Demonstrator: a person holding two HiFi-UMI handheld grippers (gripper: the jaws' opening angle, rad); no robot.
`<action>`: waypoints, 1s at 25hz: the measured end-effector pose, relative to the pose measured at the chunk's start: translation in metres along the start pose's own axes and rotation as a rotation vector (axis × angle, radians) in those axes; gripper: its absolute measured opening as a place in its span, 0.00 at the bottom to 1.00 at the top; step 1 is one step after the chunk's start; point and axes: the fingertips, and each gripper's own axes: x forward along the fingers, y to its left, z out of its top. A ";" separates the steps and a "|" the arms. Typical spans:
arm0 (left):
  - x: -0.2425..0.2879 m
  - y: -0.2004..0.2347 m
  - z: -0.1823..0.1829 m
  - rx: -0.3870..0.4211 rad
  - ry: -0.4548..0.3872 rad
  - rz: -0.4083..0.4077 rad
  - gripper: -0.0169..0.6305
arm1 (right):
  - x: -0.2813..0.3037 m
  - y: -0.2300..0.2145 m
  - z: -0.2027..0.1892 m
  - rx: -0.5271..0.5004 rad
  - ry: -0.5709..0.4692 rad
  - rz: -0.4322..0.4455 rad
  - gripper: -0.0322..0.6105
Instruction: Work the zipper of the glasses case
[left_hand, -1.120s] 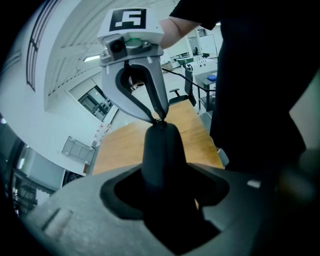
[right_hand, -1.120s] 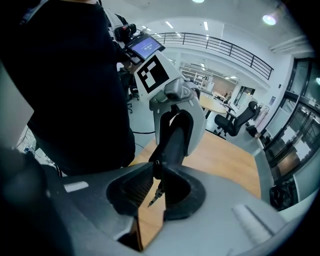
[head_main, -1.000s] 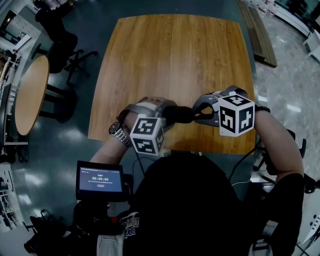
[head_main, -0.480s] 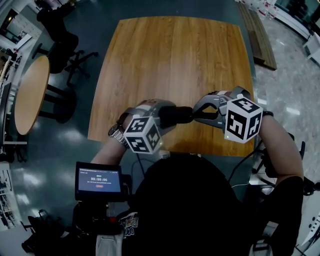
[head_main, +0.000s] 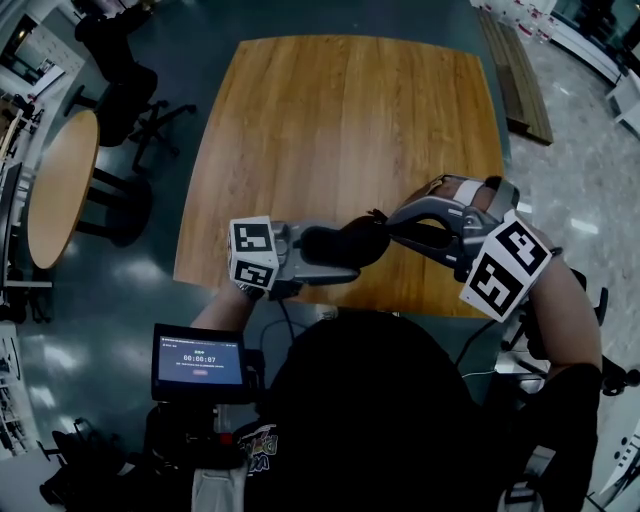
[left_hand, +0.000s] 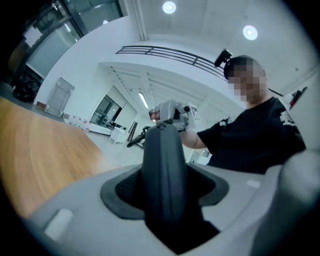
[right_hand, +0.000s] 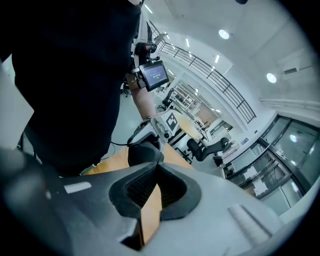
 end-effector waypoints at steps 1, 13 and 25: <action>-0.002 0.000 0.004 -0.014 -0.024 -0.004 0.42 | -0.001 -0.003 -0.001 0.014 -0.007 -0.013 0.06; -0.038 0.014 0.072 -0.332 -0.604 -0.126 0.42 | 0.005 -0.028 -0.002 0.248 -0.173 -0.284 0.06; -0.039 0.046 0.087 -0.527 -0.871 -0.040 0.42 | 0.011 -0.022 -0.016 0.518 -0.321 -0.396 0.06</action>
